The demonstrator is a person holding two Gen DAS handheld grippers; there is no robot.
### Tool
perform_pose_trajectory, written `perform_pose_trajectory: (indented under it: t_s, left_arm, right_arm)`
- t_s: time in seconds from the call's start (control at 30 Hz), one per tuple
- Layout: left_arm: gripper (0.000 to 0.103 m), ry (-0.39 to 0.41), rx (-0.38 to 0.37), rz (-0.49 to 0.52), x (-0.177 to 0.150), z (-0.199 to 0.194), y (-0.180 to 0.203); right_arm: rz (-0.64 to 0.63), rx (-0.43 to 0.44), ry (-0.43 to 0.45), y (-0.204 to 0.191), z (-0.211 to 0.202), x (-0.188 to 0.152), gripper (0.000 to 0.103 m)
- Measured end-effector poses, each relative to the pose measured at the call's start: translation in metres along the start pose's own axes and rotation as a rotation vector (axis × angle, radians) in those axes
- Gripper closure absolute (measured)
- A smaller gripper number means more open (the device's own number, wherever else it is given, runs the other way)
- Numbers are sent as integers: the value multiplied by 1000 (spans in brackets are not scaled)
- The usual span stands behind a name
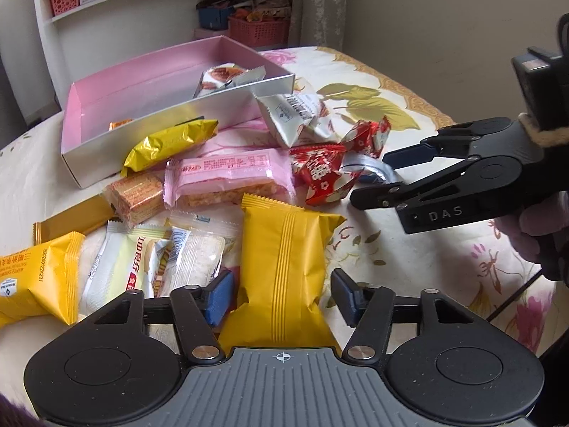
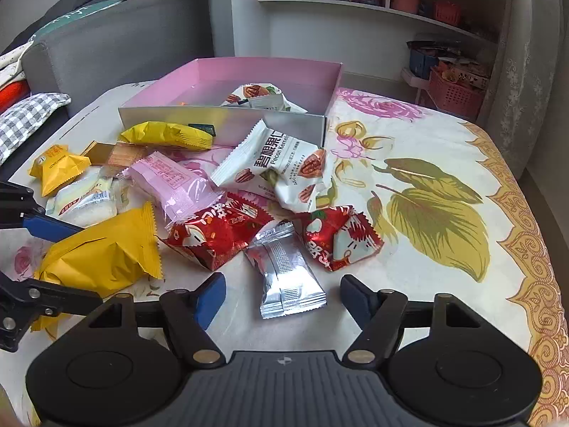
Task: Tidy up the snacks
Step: 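Grasp the yellow cake pack with the left gripper while the right grasps a silver packet, then lower both held packs into the pink tray box and release them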
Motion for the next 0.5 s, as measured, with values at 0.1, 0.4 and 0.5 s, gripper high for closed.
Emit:
perform_pose_trajectory:
  t_s: [0.1,0.4,0.5]
  left_arm:
    - [57,-11,11,-4,-1,4,0]
    - [65,39,30,-60,9,-17,-12]
    - [65,74,36,-84,14,-29,-18]
  right_arm:
    - [-22,22,10,-6,0,3,63]
    - [-70,32,7,-18,-5,6,84]
    - [-68,27,21,-21,-13,10,84]
Point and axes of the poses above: each gripper's, at about its wrist camera, not at the fingertips, and z roughly the way its jaws point, y to its right, x to its top, the point moved 8 cm from there along z, roughly the way its jaws point, and after that the axes turned 6 degrees about x, right-handed, at the moved point
